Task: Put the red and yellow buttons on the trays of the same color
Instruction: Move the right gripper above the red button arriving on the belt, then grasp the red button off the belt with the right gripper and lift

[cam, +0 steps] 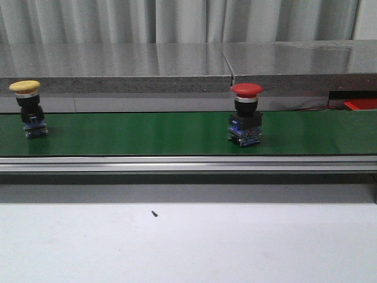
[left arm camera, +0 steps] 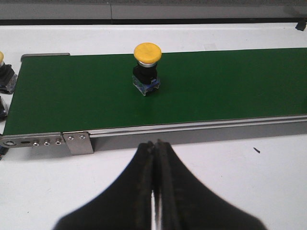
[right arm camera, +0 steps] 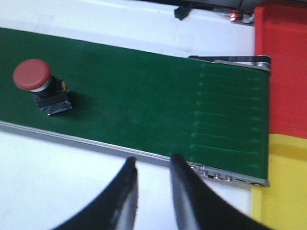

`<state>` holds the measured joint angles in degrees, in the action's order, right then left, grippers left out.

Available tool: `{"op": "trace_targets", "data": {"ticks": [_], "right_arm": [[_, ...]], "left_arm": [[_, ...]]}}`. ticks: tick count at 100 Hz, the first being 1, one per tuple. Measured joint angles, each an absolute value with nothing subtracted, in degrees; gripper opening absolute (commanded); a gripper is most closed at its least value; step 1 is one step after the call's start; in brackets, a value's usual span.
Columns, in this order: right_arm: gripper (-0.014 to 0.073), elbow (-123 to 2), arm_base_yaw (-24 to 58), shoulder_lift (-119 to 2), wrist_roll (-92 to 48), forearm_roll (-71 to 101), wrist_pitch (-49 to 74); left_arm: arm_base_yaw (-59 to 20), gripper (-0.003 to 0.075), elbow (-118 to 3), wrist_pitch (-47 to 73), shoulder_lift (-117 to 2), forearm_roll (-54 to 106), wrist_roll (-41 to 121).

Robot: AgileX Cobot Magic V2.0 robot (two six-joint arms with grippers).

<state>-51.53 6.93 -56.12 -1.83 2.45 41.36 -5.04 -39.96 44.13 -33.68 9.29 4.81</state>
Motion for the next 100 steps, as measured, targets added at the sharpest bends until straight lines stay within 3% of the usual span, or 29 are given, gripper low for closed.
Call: {"op": "trace_targets", "data": {"ticks": [5,11,39,88,100], "right_arm": [[0.0541,-53.86,8.17,-59.05,-1.96,2.57,42.78],[0.0577,-57.01,9.60,-62.56,-1.96,2.99,44.96],[0.0540,-70.28,13.07,-80.20,-5.71,7.70,54.98],[0.0536,-79.00,13.19,-98.06,-12.04,14.34,54.27],[0.0434,-80.01,13.19,-101.00,-12.21,14.60,52.36]], "left_arm": [[-5.04,-0.0019,-39.96,44.13,-33.68,9.29,4.81],[-5.04,-0.0019,-39.96,44.13,-33.68,9.29,4.81],[-5.04,-0.0019,-39.96,44.13,-33.68,9.29,4.81],[-5.04,-0.0019,-39.96,44.13,-33.68,9.29,4.81],[-5.04,-0.0019,-39.96,44.13,-33.68,9.29,4.81]]}}
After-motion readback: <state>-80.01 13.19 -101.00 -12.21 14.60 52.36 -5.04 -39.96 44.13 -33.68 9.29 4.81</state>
